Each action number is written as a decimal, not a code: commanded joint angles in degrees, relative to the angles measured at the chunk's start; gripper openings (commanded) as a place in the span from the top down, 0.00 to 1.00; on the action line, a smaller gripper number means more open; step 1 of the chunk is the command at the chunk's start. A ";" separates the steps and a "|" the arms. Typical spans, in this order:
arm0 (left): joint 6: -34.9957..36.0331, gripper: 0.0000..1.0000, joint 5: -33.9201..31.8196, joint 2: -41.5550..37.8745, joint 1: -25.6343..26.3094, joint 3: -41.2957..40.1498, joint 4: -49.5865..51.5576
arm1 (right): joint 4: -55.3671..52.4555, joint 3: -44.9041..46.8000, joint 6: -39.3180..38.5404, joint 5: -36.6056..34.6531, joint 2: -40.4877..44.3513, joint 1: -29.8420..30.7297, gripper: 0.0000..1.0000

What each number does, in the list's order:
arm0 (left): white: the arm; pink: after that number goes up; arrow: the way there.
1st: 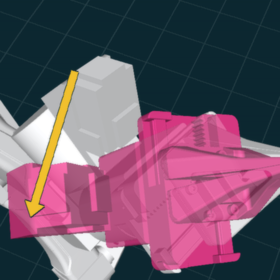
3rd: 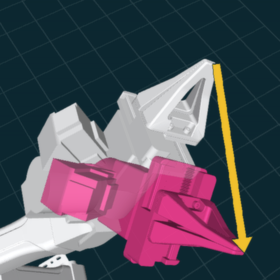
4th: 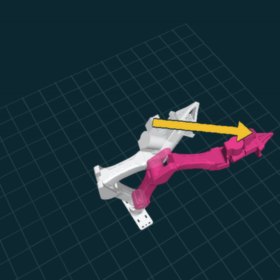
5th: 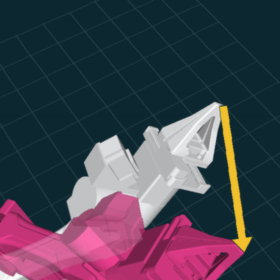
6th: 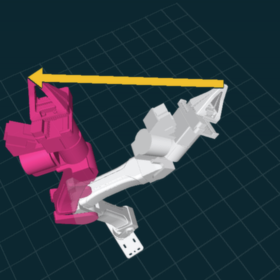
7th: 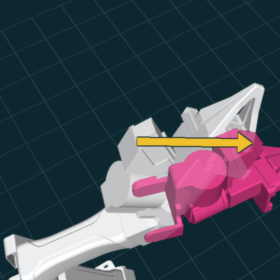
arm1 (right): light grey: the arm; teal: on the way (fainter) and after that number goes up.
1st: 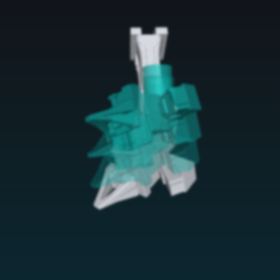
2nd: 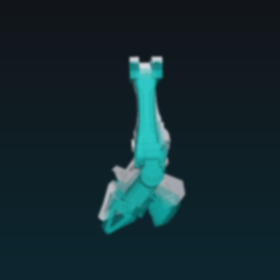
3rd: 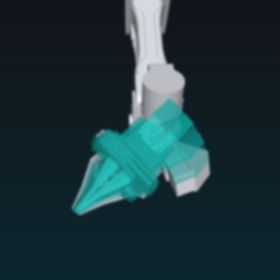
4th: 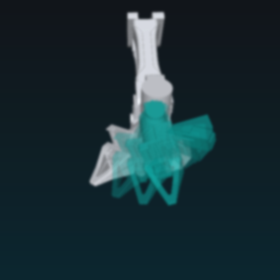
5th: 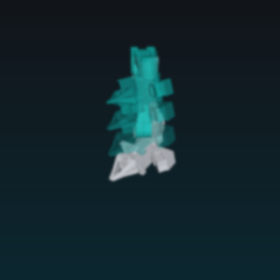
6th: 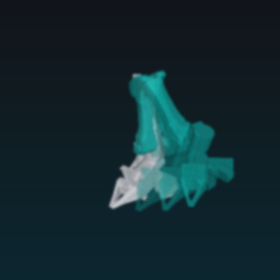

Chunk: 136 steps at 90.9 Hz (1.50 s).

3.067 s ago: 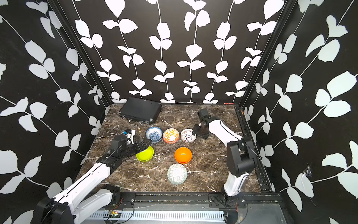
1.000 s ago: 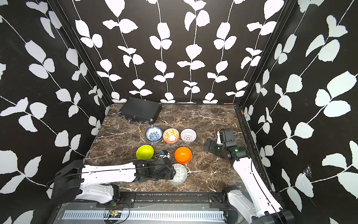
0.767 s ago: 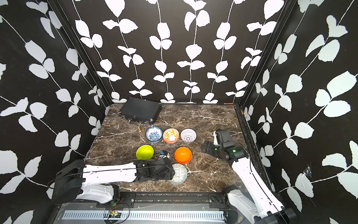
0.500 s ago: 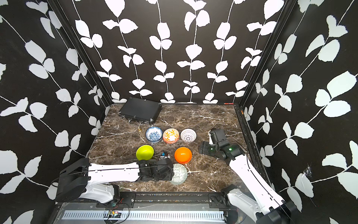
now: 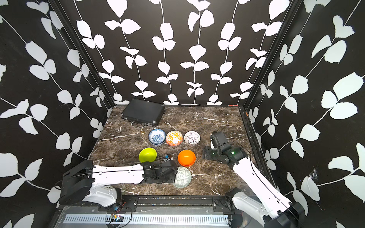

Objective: Stack the bowls
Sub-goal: Pick up the bowl from the center of the board.

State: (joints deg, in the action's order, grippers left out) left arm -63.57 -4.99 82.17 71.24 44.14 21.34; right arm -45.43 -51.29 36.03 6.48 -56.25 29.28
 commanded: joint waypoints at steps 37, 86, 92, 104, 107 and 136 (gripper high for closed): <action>0.67 1.00 -2.71 -4.66 -0.26 2.91 5.72 | -5.12 -0.34 0.70 0.17 2.13 12.98 0.29; 0.30 1.00 -7.19 -10.32 -0.23 11.13 14.99 | -12.71 -13.09 10.29 -13.94 -8.90 29.29 0.36; 0.31 1.00 -7.41 -9.63 -0.23 12.69 15.81 | -13.23 -13.72 10.52 -14.63 -10.31 29.48 0.38; 0.14 1.00 -7.58 -9.11 -0.23 14.59 17.20 | -13.05 -12.76 10.65 -15.22 -11.63 29.52 0.41; 0.09 1.00 -7.64 -9.32 -0.23 14.77 17.08 | -12.49 -12.07 10.90 -15.21 -11.50 29.52 0.41; 1.03 1.00 -8.89 -8.73 -0.23 17.50 18.56 | -10.01 -11.07 12.04 -13.00 -11.68 29.60 0.48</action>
State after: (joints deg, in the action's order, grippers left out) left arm -63.16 -12.21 73.41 71.16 58.39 39.29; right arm -56.14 -61.93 47.24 -6.66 -67.75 58.41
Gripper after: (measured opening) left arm 0.060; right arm 0.524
